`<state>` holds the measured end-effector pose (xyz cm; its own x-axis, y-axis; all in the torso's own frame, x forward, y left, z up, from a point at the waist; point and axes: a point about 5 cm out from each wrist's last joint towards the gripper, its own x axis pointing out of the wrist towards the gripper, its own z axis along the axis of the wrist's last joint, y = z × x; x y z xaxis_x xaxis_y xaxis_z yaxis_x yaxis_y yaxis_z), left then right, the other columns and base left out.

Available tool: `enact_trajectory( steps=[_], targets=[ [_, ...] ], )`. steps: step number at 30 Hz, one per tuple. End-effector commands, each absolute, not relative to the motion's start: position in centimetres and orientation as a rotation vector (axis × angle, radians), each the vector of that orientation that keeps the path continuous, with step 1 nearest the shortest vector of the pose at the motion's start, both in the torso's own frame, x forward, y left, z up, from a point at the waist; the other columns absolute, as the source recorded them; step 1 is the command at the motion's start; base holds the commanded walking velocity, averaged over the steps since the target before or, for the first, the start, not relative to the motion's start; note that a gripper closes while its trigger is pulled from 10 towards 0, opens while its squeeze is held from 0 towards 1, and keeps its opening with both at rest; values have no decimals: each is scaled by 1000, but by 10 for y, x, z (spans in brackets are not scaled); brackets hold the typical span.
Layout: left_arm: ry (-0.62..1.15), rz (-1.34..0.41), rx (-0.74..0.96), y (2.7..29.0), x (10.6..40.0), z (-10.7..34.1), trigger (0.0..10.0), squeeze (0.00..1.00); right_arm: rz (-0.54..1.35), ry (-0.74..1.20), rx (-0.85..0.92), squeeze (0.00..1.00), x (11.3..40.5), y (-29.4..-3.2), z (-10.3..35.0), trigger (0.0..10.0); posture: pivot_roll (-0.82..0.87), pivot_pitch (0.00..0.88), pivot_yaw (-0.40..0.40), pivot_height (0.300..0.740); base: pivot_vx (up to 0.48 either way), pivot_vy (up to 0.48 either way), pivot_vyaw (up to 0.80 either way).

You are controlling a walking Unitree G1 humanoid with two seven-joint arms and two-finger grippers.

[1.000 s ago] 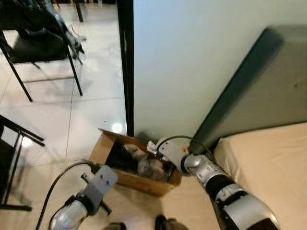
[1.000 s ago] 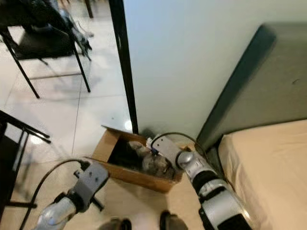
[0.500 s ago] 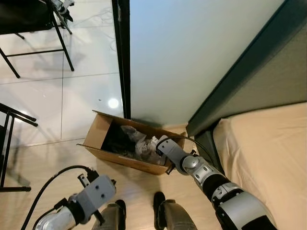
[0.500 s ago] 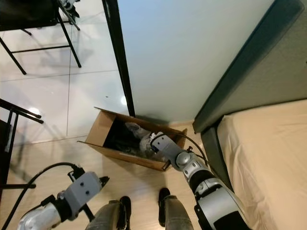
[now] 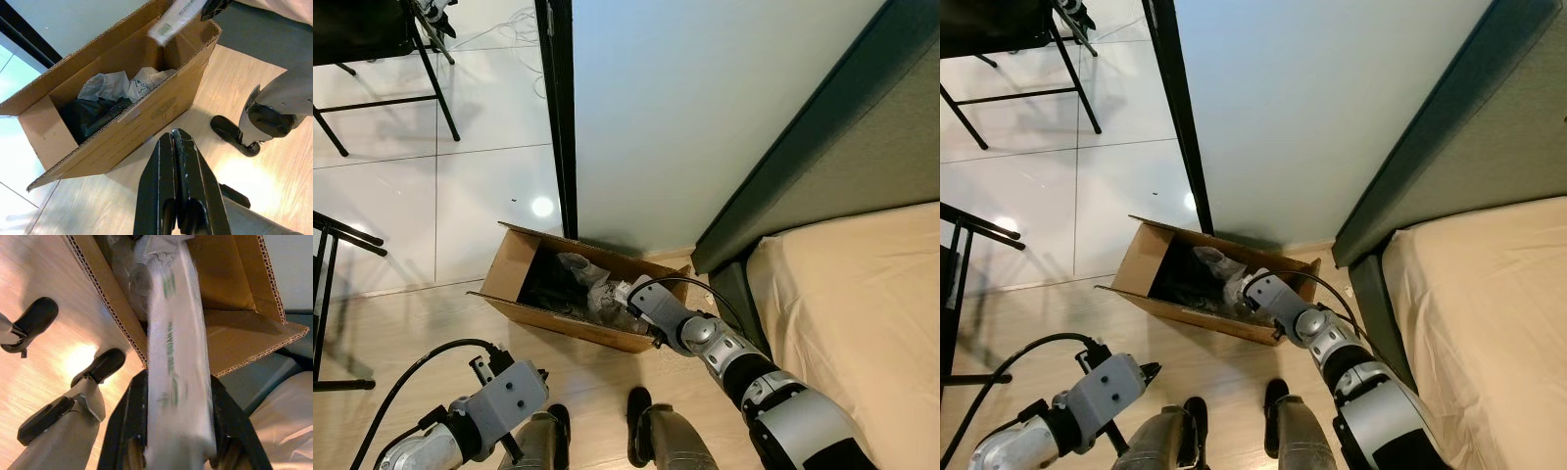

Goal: Clean up the room

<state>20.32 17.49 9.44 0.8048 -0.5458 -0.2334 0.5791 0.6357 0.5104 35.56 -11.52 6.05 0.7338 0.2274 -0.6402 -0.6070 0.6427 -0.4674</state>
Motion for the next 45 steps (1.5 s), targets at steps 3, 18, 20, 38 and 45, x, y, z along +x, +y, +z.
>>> enact_trajectory(
  steps=[3, 18, 20, 38, 45],
  targets=[
    [108, -659, 612, 177, 197, 87, 10000, 0, 520, 630, -742, 0, 348, -119, 49, 10000, 86, 489, -85, 740, 0, 0, 0],
    [104, -651, 610, 176, 212, 85, 10000, 0, 545, 635, -732, 0, 350, -117, 53, 10000, 78, 436, -63, 740, 0, 0, 0],
    [104, -651, 610, 176, 212, 85, 10000, 0, 545, 635, -732, 0, 350, -117, 53, 10000, 78, 436, -63, 740, 0, 0, 0],
    [350, 138, 156, 203, 243, 32, 10000, 0, 272, 314, -196, 0, 351, -114, 68, 10000, -21, 116, -15, 740, 0, 0, 0],
    [325, 83, 117, 183, 255, 35, 10000, 0, 200, 266, -142, 0, 328, -124, 49, 10000, -27, 84, -2, 740, 0, 0, 0]
  ],
)
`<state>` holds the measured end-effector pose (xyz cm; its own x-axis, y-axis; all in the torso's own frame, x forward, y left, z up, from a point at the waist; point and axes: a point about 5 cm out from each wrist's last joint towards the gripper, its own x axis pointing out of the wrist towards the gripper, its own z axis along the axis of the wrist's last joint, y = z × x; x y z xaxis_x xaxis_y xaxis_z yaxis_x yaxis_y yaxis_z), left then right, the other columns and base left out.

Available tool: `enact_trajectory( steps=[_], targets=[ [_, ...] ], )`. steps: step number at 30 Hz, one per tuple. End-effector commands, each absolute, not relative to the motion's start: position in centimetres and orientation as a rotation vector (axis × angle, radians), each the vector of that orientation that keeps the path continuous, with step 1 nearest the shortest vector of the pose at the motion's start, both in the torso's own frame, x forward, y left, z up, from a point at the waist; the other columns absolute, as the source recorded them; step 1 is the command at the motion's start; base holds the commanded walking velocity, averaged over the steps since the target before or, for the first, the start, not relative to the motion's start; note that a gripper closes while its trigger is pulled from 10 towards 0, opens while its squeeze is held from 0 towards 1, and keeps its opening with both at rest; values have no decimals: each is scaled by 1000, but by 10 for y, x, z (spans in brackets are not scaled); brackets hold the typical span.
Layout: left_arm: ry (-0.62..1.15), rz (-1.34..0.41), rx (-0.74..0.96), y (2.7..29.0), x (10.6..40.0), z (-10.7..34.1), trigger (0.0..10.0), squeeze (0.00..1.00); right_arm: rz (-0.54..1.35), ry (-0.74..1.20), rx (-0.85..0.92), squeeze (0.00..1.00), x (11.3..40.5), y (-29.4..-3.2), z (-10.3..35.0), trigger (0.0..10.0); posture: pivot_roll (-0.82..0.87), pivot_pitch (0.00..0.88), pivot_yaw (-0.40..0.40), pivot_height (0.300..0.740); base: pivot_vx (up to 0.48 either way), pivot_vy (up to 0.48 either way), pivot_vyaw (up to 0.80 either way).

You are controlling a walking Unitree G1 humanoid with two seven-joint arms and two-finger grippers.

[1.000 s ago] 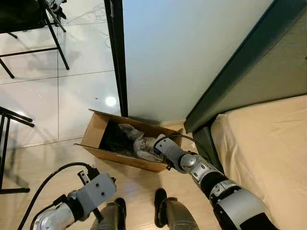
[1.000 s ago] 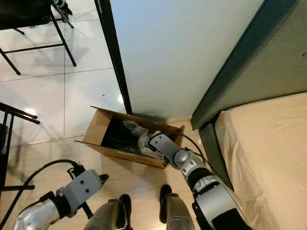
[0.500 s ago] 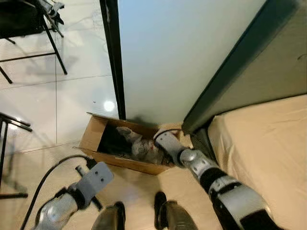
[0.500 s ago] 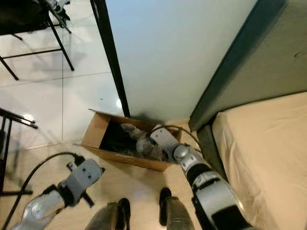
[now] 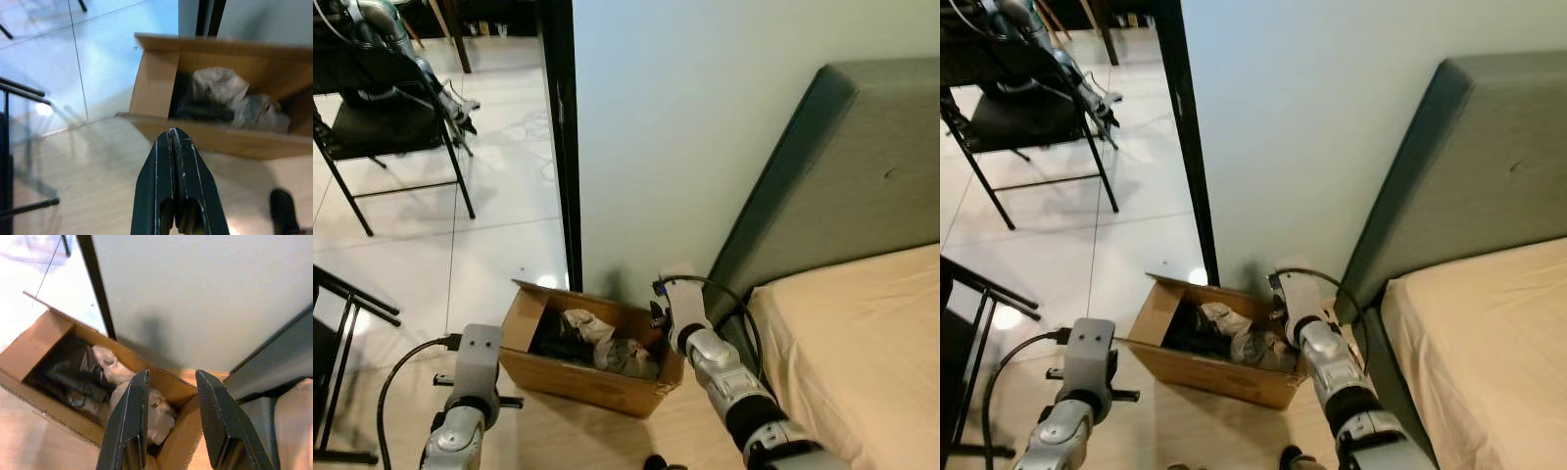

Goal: Clean up the room

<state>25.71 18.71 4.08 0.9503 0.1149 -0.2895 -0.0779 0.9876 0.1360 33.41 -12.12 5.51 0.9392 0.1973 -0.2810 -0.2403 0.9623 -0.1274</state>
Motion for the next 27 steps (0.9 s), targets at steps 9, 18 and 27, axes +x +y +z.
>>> enact_trajectory(
  steps=[9, 18, 27],
  targets=[
    [322, 16, 169, 174, 254, 34, 10000, 0, 134, 290, -148, 0, 309, -133, 32, 10000, -29, 85, -5, 740, 0, 0, 0],
    [330, 42, 190, 170, 252, 28, 10000, 0, 224, 337, -128, 0, 304, -123, 30, 10000, -31, 81, -25, 740, 0, 0, 0],
    [324, 113, 214, 173, 248, 27, 10000, 0, 274, 360, -152, 0, 305, -123, 30, 10000, -1, 79, -85, 740, 0, 0, 0]
  ],
)
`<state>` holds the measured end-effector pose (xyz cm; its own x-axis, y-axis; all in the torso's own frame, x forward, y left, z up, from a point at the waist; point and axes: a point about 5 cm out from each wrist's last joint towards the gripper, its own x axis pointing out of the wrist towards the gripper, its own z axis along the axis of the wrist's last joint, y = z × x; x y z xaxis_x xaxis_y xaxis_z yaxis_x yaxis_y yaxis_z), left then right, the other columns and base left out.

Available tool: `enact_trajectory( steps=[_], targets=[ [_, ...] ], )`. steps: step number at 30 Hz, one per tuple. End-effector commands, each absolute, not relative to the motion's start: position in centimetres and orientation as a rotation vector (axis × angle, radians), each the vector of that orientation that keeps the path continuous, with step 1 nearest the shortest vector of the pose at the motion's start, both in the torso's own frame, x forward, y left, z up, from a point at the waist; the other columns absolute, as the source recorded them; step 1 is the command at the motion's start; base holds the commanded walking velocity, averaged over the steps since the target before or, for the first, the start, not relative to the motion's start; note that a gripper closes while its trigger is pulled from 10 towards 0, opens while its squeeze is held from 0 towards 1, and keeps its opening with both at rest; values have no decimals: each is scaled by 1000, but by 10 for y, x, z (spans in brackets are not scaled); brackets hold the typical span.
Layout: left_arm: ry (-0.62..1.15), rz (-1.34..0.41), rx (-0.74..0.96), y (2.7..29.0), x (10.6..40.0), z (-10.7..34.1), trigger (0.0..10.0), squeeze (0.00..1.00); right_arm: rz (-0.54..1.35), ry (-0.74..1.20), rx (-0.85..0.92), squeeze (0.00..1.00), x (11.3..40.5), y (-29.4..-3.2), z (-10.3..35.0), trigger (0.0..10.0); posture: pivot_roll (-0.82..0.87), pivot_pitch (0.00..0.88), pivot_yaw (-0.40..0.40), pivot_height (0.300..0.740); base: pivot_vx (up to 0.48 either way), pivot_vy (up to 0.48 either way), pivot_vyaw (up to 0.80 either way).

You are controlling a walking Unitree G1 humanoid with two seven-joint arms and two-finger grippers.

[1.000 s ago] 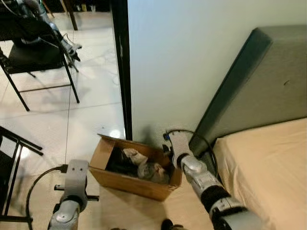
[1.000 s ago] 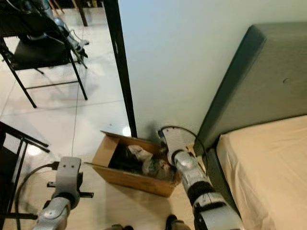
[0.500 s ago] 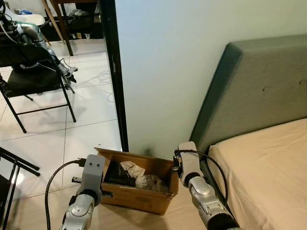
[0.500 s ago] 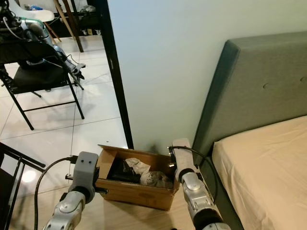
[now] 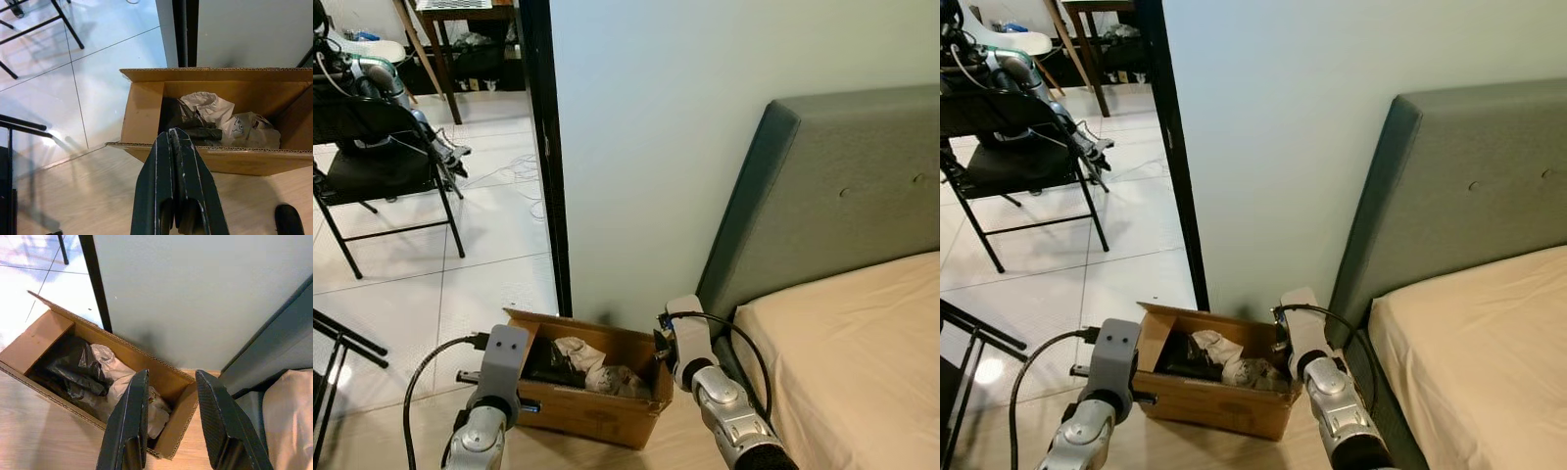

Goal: Clean up the room

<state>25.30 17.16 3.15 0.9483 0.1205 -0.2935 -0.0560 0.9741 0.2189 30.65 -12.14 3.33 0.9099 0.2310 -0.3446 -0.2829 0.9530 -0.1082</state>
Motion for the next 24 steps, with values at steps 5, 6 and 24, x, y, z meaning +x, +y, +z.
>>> enact_trajectory(
  steps=[5, 6, 24],
  targets=[
    [302, 154, 217, 179, 245, 31, 10000, 0, 281, 368, -144, 0, 308, -123, 31, 10000, 18, 87, -98, 740, 0, 0, 0],
    [302, 154, 217, 179, 245, 31, 10000, 0, 281, 368, -144, 0, 308, -123, 31, 10000, 18, 87, -98, 740, 0, 0, 0],
    [193, 293, 152, 206, 246, 49, 10000, 0, 192, 335, -68, 0, 308, -137, 34, 10000, 10, 116, -53, 740, 0, 0, -44]
  ],
)
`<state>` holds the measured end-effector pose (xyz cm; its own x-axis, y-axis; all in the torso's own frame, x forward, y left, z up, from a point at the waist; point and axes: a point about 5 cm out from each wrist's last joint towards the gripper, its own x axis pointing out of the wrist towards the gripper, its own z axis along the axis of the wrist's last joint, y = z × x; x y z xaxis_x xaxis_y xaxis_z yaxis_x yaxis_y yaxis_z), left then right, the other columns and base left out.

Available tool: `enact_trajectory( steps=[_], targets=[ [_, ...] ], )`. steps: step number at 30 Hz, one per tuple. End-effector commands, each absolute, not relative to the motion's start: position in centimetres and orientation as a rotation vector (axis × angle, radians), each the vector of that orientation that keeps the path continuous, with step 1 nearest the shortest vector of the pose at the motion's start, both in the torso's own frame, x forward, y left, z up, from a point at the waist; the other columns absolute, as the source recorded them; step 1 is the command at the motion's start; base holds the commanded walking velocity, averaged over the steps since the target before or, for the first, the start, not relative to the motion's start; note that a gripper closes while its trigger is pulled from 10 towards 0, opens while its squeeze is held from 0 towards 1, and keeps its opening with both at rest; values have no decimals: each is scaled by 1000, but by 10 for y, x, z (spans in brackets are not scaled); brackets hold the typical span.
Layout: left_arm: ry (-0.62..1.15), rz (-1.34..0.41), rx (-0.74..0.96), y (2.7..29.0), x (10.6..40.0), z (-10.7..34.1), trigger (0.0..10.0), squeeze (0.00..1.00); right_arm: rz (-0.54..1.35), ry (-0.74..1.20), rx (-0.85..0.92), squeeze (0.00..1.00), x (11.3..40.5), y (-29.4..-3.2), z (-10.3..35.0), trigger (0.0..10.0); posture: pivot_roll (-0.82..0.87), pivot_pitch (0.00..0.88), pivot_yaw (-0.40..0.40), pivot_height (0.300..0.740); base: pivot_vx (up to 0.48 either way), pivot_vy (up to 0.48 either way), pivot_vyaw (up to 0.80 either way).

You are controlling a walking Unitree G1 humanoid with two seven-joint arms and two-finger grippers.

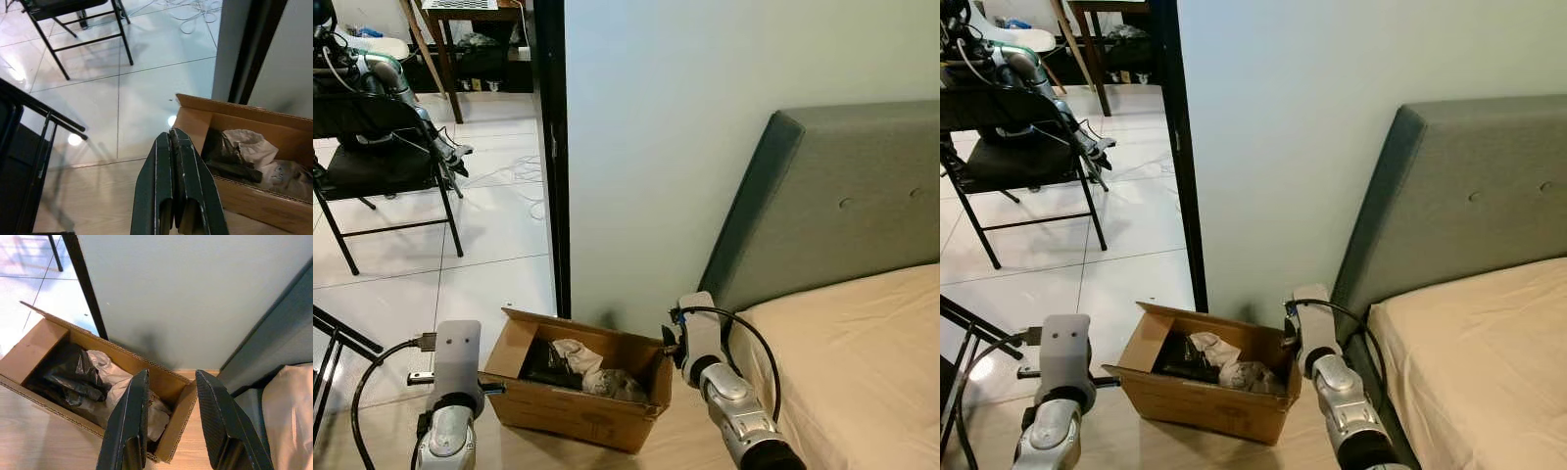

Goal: Clean up the room

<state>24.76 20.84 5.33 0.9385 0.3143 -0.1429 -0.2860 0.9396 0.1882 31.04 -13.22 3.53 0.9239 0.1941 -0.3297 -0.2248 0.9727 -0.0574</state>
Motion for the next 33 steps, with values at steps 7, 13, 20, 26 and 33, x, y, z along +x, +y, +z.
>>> enact_trajectory(
  steps=[7, 13, 20, 26, 33],
  targets=[
    [197, 265, 117, 201, 247, 50, 10000, 0, 187, 334, -50, 0, 307, -136, 34, 10000, 7, 119, -50, 740, 0, 0, -800],
    [214, 189, 65, 191, 249, 48, 10000, 0, 181, 342, -40, 0, 305, -137, 33, 10000, 1, 116, -43, 740, 0, 0, -800],
    [219, 135, 18, 185, 251, 49, 10000, 0, 173, 352, -37, 0, 301, -139, 31, 10000, -6, 116, -35, 740, 0, 0, -800],
    [221, 109, -28, 180, 252, 49, 10000, 0, 166, 352, -34, 0, 299, -141, 31, 10000, -16, 122, -28, 740, 0, 0, -800],
    [228, 63, -14, 174, 253, 49, 10000, 0, 159, 355, -35, 0, 298, -144, 31, 10000, -21, 124, -26, 740, 0, 0, -800]
  ],
)
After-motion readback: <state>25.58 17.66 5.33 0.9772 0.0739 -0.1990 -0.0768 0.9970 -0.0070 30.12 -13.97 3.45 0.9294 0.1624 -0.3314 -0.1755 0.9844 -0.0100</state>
